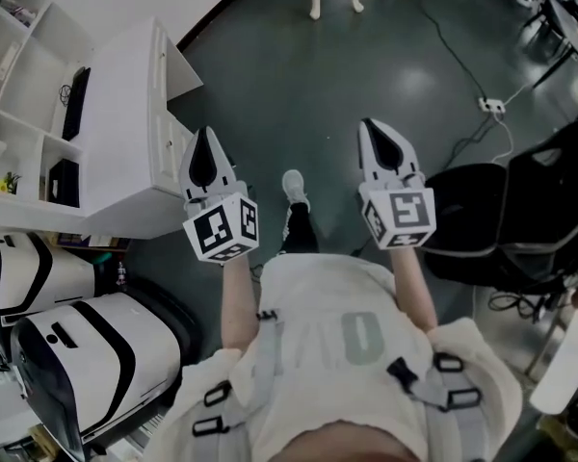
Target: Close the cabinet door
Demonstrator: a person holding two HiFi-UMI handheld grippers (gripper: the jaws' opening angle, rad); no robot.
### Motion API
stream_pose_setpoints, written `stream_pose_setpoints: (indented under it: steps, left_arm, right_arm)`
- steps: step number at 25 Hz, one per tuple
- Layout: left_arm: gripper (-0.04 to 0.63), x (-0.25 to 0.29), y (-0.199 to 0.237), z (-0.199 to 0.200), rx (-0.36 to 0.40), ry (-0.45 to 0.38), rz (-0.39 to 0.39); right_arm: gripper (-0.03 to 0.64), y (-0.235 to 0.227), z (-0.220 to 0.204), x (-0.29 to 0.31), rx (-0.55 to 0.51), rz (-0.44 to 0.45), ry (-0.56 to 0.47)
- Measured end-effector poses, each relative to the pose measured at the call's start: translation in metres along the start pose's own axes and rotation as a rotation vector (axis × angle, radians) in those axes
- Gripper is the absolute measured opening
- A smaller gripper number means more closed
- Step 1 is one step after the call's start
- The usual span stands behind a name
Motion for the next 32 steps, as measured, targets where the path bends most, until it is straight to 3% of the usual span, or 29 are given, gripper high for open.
stream_pose_setpoints:
  steps: [5,11,20,26,32]
  left_arm:
    - [0.005,0.084,0.007,0.001,0.016,-0.030,-0.036]
    - [0.005,0.198,0.018,0.006,0.001,-0.056,-0.077]
    - [0.005,0.365,0.083,-0.001,-0.025,-0.070,-0.043]
    - [0.005,0.436,0.106,-0.018,-0.019,-0.067,-0.058]
    - [0.005,0.468,0.115,-0.023,-0.008,-0.053,-0.048]
  right_arm:
    - [0.003,-0.015,0.009,0.076,-0.068,-0.009,-0.022]
    - [0.003,-0.029,0.034,0.188,-0.058,-0.014,-0.033]
    - [0.003,-0.037,0.055,0.373,-0.070,0.038,-0.047]
    - [0.003,-0.042,0.045,0.455,-0.058,0.044,-0.035]
    - [0.003,-0.042,0.048,0.495,-0.050,0.059,-0.069]
Point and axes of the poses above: the fingertips, and each gripper's own axes: x forward along the fingers, y to its left, z out of its top, the point moved 1 cm from there along -x, backward along the fingers, and after that the axes turned 2 degrees about z, right-handed, at the moved point
